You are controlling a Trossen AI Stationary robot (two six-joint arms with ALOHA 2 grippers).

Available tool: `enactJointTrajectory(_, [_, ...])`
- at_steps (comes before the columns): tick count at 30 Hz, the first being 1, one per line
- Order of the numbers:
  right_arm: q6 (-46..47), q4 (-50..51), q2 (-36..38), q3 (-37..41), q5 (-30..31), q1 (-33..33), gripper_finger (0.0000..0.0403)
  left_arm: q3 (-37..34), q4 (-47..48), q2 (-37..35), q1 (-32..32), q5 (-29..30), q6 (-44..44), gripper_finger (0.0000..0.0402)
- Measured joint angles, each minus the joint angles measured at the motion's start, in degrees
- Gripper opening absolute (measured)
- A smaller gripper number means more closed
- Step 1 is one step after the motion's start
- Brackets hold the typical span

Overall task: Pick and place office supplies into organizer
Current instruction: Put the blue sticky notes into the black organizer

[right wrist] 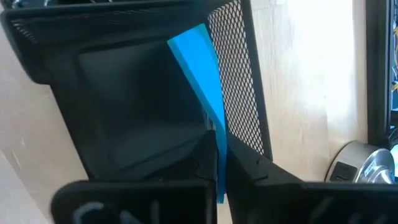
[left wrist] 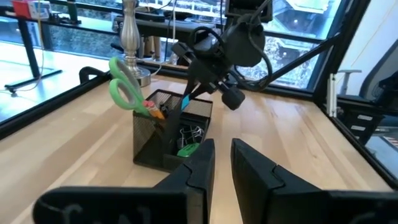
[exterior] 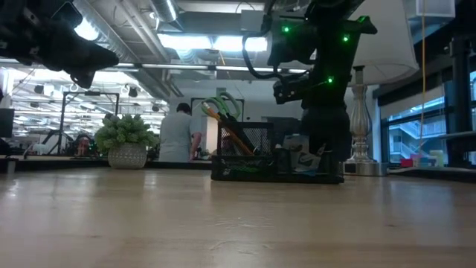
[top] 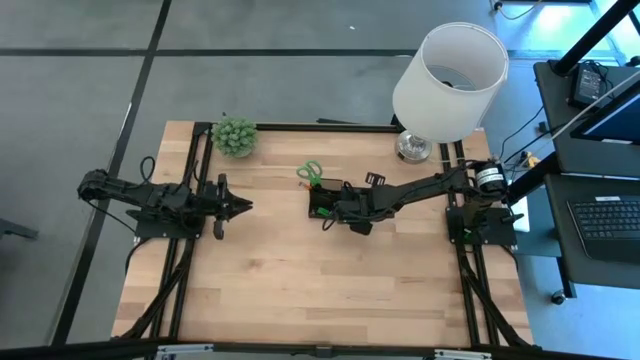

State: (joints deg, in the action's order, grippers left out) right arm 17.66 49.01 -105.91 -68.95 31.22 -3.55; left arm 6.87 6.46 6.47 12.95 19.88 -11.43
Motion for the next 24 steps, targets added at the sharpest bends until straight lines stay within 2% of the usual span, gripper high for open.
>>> enactJointTrajectory(6, [-0.04, 0.0, 0.0, 0.0, 0.0, 0.0, 0.0034, 0.0, 0.08, 0.01, 0.0, 0.35, 0.03, 0.0047])
enactJointTrajectory(14, [-0.01, 0.02, 0.0, 0.0, -2.18, 0.0, 0.0091, 0.0, 0.06, 0.01, 0.0, 0.57, 0.06, 0.0047])
enactJointTrajectory(24, [3.16, 0.02, 0.0, -0.04, -12.28, 0.0, 0.0136, 0.0, 0.02, 0.01, 0.0, 0.57, 0.21, 0.0047])
